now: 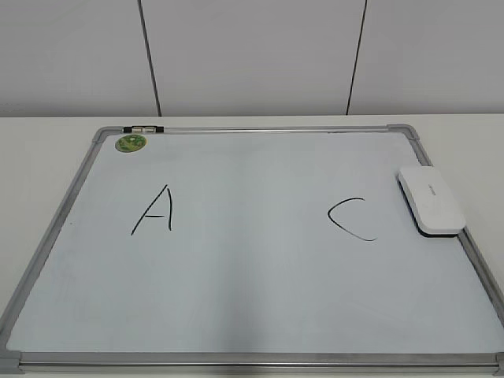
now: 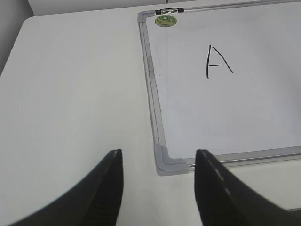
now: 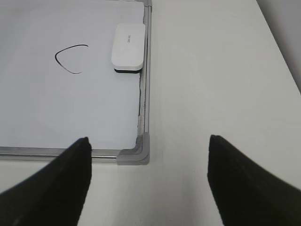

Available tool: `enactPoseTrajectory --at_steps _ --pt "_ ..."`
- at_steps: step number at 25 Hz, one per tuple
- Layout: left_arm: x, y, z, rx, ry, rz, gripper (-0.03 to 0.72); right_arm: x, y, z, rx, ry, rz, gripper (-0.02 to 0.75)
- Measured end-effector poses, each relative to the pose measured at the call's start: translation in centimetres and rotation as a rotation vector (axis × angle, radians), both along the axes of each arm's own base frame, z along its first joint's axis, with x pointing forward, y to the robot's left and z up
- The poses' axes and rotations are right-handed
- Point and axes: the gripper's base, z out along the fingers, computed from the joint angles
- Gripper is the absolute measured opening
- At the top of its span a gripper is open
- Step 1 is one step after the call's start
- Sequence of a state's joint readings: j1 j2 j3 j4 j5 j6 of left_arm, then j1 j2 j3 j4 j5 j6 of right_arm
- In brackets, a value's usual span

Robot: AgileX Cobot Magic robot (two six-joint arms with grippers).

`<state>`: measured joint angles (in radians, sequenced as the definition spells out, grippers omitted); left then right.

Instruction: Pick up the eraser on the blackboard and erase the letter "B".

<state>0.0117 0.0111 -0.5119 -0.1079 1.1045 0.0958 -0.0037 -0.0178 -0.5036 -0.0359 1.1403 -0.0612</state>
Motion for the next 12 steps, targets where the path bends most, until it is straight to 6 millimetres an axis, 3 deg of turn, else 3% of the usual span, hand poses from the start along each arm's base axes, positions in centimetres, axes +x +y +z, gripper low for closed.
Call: enactPoseTrajectory --at_steps 12 --pt "0.0 0.0 0.0 0.0 0.0 0.0 0.348 0.0 0.0 0.0 0.0 0.0 0.0 0.591"
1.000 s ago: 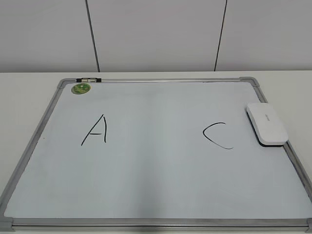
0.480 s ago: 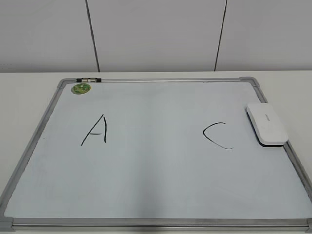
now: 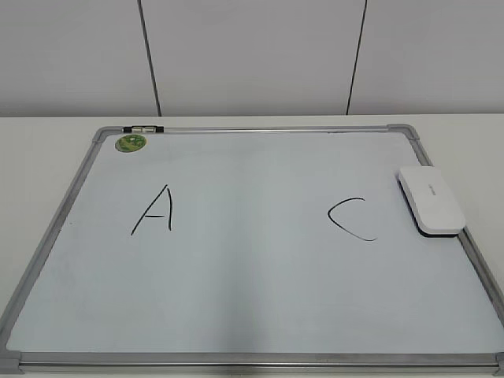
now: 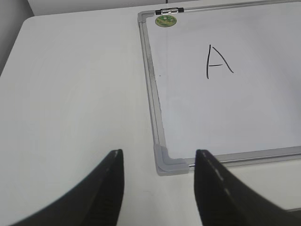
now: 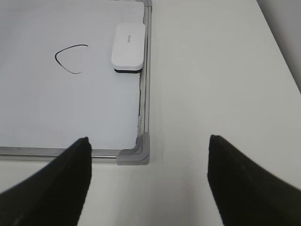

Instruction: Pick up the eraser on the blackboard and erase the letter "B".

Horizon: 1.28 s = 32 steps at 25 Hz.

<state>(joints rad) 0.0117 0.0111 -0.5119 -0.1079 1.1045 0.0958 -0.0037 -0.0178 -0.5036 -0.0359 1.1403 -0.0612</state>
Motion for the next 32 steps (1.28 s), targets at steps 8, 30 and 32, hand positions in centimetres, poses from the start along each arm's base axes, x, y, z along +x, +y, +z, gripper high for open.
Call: enactPoseTrajectory --at_steps 8,30,32 --pt "0.0 0.0 0.0 0.0 0.0 0.0 0.347 0.0 0.0 0.0 0.0 0.0 0.0 0.591" --pt "0.0 0.0 0.0 0.0 0.0 -0.006 0.306 0.0 0.0 0.0 -0.007 0.0 0.004 0.591" --pt "0.0 0.0 0.0 0.0 0.0 -0.006 0.305 0.0 0.0 0.0 -0.007 0.0 0.004 0.59"
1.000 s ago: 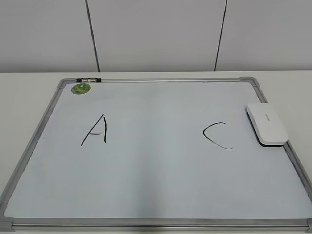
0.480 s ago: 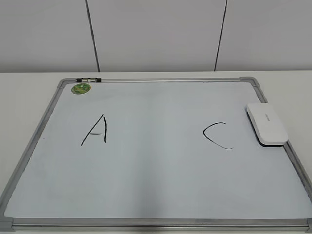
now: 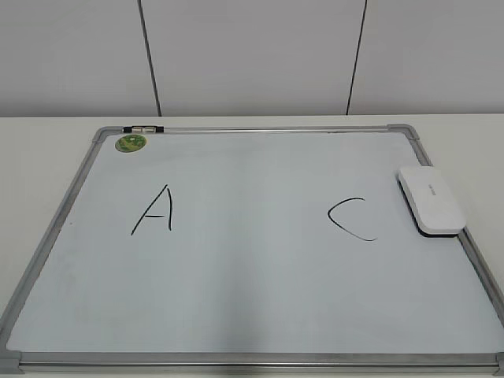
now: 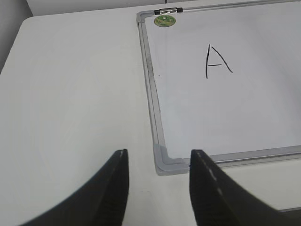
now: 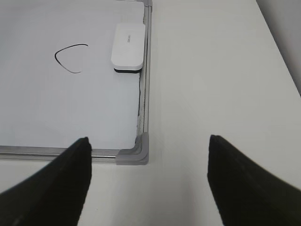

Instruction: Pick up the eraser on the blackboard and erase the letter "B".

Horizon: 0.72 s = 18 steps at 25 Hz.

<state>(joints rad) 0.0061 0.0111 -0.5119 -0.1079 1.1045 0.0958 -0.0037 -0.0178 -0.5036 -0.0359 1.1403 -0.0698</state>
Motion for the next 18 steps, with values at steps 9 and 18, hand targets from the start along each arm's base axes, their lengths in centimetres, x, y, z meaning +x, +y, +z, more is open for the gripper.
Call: enactPoseTrajectory --at_steps 9,18 --pt "0.0 0.0 0.0 0.0 0.0 0.0 0.303 0.0 0.0 0.0 -0.002 0.0 0.001 0.59" --pt "0.0 0.0 0.0 0.0 0.0 0.0 0.293 0.0 0.0 0.0 -0.002 0.0 0.001 0.59"
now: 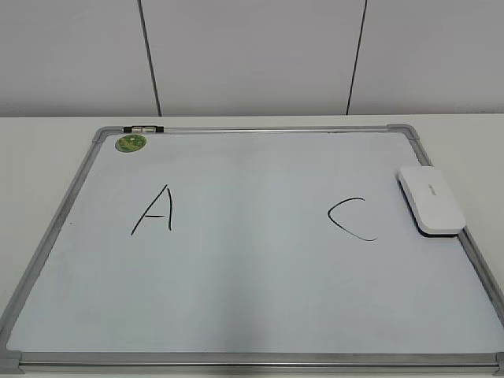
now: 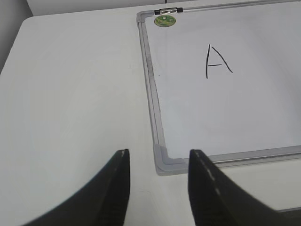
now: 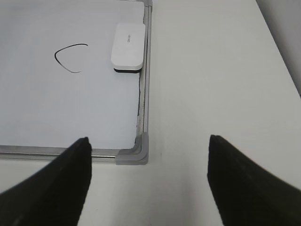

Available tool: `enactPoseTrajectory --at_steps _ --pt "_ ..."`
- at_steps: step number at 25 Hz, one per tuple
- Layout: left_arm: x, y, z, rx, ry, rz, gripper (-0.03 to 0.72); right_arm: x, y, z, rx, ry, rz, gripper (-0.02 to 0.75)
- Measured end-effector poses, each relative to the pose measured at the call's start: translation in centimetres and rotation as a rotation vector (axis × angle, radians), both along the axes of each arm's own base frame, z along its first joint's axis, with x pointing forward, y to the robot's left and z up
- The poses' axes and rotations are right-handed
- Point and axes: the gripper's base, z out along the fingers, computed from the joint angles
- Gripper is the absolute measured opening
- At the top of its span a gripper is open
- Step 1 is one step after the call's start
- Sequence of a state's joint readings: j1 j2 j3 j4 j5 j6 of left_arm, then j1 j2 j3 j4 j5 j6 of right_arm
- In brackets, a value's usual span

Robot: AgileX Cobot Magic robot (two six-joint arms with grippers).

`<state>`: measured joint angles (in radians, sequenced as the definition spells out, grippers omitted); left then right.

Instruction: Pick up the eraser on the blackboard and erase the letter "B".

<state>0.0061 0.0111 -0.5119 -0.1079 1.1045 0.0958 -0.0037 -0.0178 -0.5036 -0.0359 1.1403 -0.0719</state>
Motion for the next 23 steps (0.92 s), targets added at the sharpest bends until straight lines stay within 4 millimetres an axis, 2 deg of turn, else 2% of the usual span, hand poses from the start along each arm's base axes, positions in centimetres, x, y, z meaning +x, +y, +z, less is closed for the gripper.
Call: enactPoseTrajectory --at_steps 23 --pt "0.0 0.0 0.0 0.0 0.0 0.0 0.268 0.0 0.0 0.0 0.0 0.0 0.0 0.589"
